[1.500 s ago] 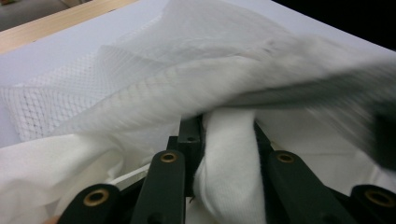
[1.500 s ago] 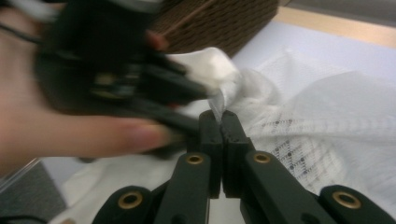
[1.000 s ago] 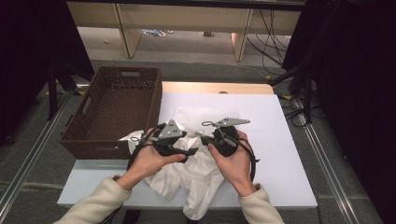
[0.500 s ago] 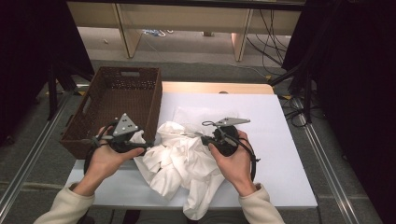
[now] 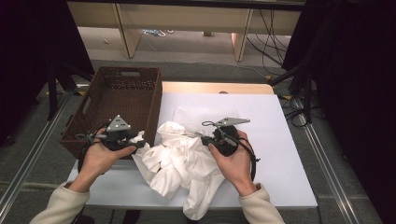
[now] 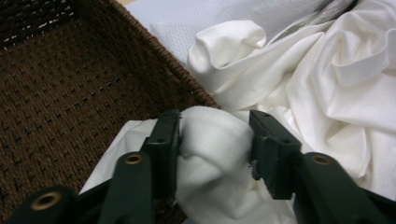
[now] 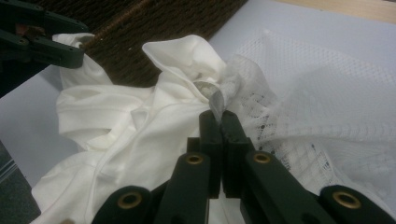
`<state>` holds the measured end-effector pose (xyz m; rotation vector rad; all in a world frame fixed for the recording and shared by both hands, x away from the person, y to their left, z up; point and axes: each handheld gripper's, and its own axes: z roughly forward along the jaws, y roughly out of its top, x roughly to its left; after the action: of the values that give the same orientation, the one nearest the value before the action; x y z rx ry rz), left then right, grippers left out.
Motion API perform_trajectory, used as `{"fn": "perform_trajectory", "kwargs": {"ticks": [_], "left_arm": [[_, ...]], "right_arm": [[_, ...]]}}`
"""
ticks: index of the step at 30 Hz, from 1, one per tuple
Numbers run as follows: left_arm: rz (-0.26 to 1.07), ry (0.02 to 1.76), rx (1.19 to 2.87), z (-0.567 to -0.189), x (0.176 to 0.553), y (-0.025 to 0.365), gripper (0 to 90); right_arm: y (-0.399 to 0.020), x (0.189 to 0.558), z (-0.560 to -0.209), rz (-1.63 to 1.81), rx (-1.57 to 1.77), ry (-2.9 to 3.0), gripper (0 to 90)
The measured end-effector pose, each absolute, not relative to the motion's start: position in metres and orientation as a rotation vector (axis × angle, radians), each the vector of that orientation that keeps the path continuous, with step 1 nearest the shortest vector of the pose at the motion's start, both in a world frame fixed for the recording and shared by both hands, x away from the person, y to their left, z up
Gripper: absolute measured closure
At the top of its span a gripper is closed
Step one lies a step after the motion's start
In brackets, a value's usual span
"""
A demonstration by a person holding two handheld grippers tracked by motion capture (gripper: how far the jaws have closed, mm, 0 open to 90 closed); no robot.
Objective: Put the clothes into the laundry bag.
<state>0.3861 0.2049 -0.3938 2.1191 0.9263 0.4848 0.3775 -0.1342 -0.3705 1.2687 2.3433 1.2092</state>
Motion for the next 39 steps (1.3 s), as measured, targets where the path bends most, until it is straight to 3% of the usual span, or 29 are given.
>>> {"fn": "perform_trajectory", "kwargs": {"ticks": [5, 7, 9, 14, 20, 25, 33, 39], "left_arm": [[0.524, 0.905, 2.087, -0.391, 0.385, 0.201, 62.5], [0.508, 0.904, 2.041, -0.387, 0.383, 0.201, 73.3], [0.522, 0.915, 2.033, -0.384, 0.379, 0.199, 77.5], [0.538, 0.890, 1.963, -0.376, 0.370, 0.189, 78.8], [0.546, 0.722, 1.893, -0.363, 0.356, 0.158, 78.9], [0.435, 0.628, 1.895, -0.362, 0.351, 0.117, 78.9], [0.319, 0.523, 2.005, -0.394, 0.357, 0.052, 78.5], [0.286, 0.521, 2.073, -0.427, 0.363, 0.031, 76.9]], "right_arm": [[-0.134, 0.377, -0.370, 1.214, 1.273, 2.338, 90.0], [-0.134, 0.377, -0.370, 1.216, 1.275, 2.338, 90.0], [-0.135, 0.378, -0.371, 1.215, 1.252, 2.341, 90.0], [-0.135, 0.379, -0.370, 1.222, 1.254, 2.346, 90.0], [-0.136, 0.380, -0.371, 1.207, 1.251, 2.327, 90.0], [-0.136, 0.379, -0.370, 1.241, 1.273, 2.321, 90.0], [-0.139, 0.377, -0.366, 1.263, 1.289, 2.301, 90.0], [-0.141, 0.377, -0.364, 1.254, 1.293, 2.298, 90.0]]}}
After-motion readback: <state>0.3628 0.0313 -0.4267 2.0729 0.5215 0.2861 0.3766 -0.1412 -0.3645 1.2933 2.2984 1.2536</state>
